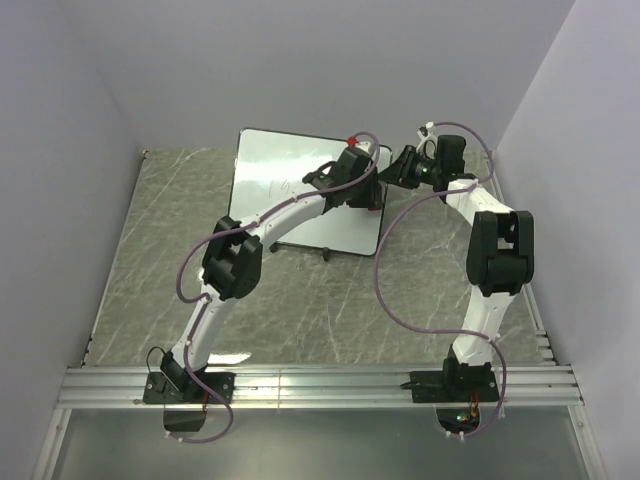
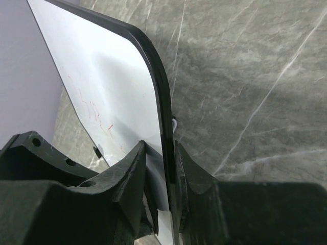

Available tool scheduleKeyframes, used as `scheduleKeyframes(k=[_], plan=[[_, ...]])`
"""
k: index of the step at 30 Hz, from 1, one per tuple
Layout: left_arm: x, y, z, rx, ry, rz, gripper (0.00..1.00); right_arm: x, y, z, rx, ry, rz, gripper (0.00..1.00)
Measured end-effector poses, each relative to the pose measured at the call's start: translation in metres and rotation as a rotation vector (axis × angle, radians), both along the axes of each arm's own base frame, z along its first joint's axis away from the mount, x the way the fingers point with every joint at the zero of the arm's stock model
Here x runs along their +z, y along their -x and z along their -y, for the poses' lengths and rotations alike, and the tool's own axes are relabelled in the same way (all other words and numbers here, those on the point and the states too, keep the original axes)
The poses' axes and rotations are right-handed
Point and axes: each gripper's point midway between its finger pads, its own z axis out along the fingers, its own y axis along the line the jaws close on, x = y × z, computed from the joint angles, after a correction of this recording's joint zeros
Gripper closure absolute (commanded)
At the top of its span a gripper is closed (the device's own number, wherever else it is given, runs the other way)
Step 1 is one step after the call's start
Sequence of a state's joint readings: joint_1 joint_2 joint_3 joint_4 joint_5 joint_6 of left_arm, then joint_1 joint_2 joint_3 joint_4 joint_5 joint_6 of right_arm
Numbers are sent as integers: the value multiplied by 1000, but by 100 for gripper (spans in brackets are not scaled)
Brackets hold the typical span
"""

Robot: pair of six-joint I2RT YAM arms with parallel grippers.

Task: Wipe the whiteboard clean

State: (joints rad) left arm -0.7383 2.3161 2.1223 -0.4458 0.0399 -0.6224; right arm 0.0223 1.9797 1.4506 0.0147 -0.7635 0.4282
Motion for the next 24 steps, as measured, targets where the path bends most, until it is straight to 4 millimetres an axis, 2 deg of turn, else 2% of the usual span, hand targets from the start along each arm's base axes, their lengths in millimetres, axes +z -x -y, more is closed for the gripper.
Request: scheduleKeyframes(k=[3, 7, 13, 16, 18, 20, 24], plan=[[-1, -2, -4, 9, 4, 7, 100, -1, 0, 0, -2, 10, 1, 100], [-5, -5, -34, 52, -19, -9, 100, -1, 1, 1, -3, 15, 0, 100], [10, -40, -95, 185, -44, 21, 100, 0, 2, -1, -2, 24, 3, 100], [20, -54, -109, 224, -65, 59, 100, 0, 3, -1, -7, 26, -8, 100], [24, -59, -112, 235, -83, 77, 100, 1, 5, -1, -8, 26, -13, 100], [25, -59, -105, 226, -104, 90, 100, 2, 6, -2, -10, 31, -15, 100], [24, -47, -73, 168, -115, 113, 100, 2, 7, -2, -10, 37, -18, 100]])
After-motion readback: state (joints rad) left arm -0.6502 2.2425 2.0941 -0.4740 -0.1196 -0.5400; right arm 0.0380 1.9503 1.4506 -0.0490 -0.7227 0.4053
